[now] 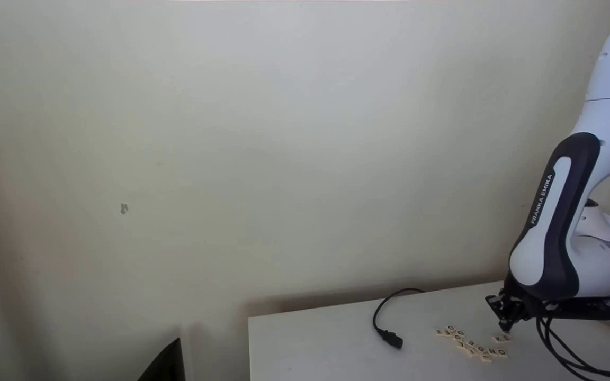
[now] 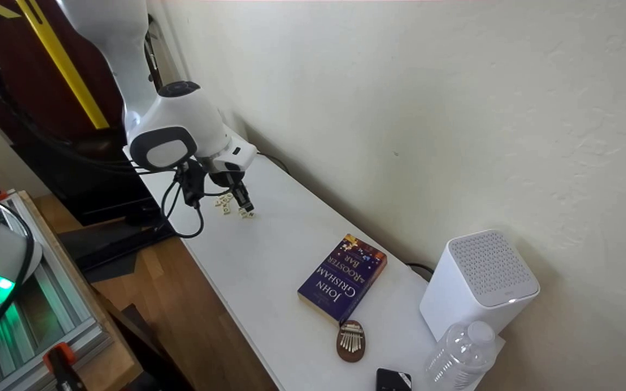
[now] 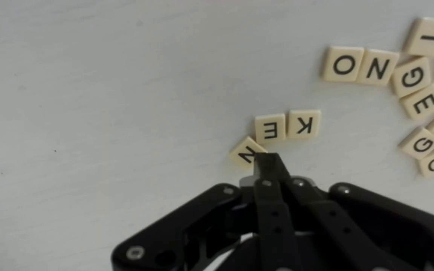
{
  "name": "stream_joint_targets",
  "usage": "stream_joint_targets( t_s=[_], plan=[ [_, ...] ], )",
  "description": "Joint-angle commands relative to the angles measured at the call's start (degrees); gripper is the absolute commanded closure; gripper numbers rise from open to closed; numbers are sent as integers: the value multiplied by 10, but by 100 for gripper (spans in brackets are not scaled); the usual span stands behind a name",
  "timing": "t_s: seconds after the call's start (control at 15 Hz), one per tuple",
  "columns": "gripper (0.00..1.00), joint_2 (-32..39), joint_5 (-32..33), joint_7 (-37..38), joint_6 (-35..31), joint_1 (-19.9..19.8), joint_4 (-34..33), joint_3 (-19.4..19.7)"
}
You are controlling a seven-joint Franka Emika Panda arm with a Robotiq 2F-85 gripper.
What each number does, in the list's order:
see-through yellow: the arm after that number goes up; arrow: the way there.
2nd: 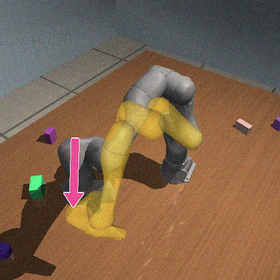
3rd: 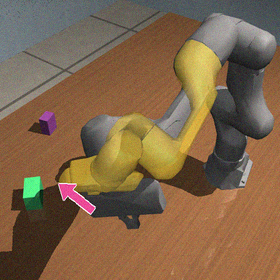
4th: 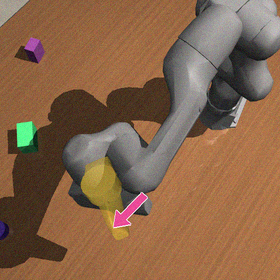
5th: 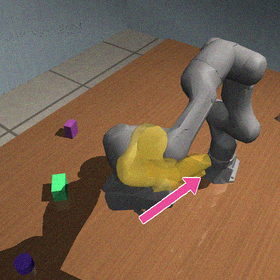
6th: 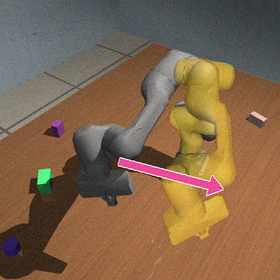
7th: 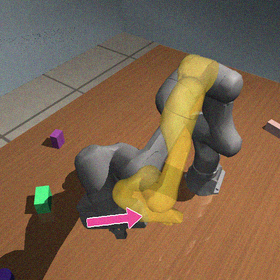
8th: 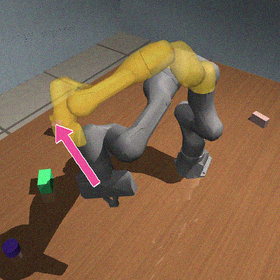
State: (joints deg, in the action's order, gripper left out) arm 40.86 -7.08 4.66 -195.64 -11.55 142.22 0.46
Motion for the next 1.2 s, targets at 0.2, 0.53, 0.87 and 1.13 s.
stream_joint_targets(
  t_s=[0.2, 0.53, 0.87, 1.13],
  plan=[
    [100, 3, -3, 18, 2, 13, -2, 14],
    [100, 13, 2, 24, -2, -1, -10, 3],
    [100, 20, -1, 29, 5, 1, -17, 9],
    [100, 32, -2, 35, 11, -2, -26, 11]
  ],
)
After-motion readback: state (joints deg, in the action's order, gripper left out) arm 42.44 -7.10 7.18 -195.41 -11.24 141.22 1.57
